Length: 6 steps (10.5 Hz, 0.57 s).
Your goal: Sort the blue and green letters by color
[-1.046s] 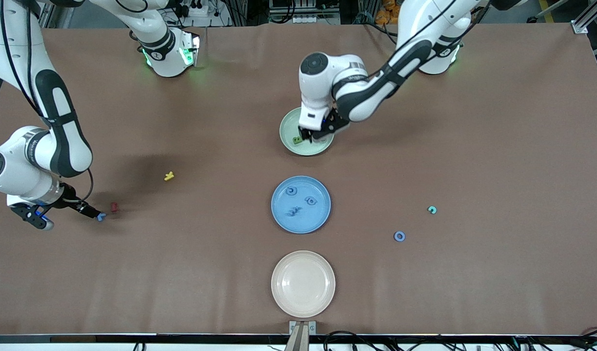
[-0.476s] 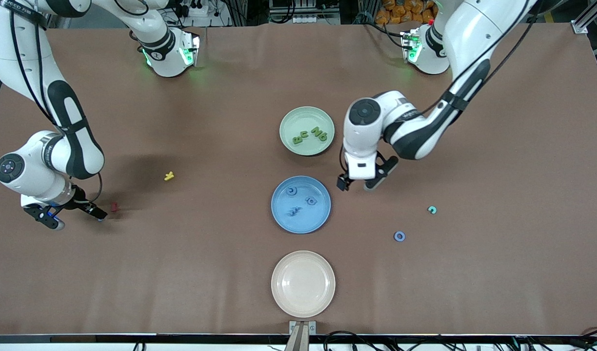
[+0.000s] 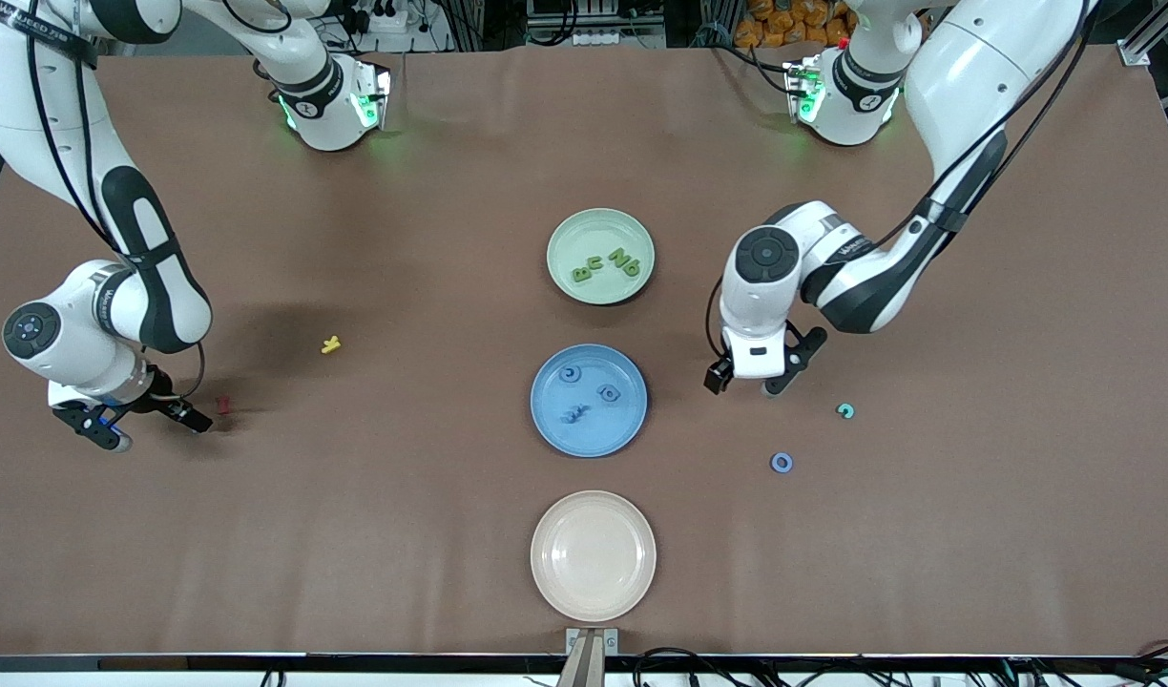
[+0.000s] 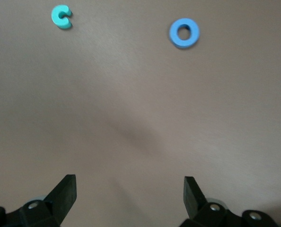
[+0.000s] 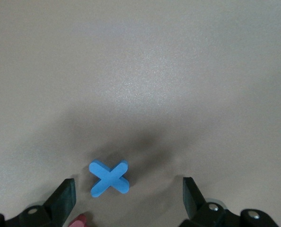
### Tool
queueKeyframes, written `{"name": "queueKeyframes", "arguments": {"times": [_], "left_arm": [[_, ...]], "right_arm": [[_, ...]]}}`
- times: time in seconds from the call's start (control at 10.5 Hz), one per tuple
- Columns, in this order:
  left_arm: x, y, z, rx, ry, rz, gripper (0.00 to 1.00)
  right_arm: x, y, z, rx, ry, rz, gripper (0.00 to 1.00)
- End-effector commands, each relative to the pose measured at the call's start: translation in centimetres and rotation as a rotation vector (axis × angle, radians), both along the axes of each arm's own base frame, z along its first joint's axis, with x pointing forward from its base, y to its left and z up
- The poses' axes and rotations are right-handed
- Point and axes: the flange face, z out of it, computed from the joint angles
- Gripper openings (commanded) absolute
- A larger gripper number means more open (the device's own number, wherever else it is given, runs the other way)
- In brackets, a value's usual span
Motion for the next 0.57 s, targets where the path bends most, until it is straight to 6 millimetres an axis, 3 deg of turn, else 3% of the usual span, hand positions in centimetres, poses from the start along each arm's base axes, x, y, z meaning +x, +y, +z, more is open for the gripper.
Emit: {"name": "queueKeyframes", "arguments": {"times": [0.0,0.19,0.29,0.48], "left_arm": [[-0.4,3.2,-0.7,0.026,0.058,-0.105,1.0],[-0.6,3.2,-0.8,0.026,0.071,-0.153,1.0],[-0.4,4.6,-1.2,0.045,0.086,-0.199,1.0],[-1.8,7.0,-2.6,0.123,0.139,-0.327,1.0]], "right_arm": [[0.1,-0.2,-0.2,0.004,-0.014,0.003,1.0],[0.1,-0.2,-0.3,0.002,-0.017,0.005,0.86],[0.1,-0.2,-0.5,0.002,-0.015,0.005,0.78],[0.1,-0.3,-0.5,0.002,-0.015,0.006,0.58]]}}
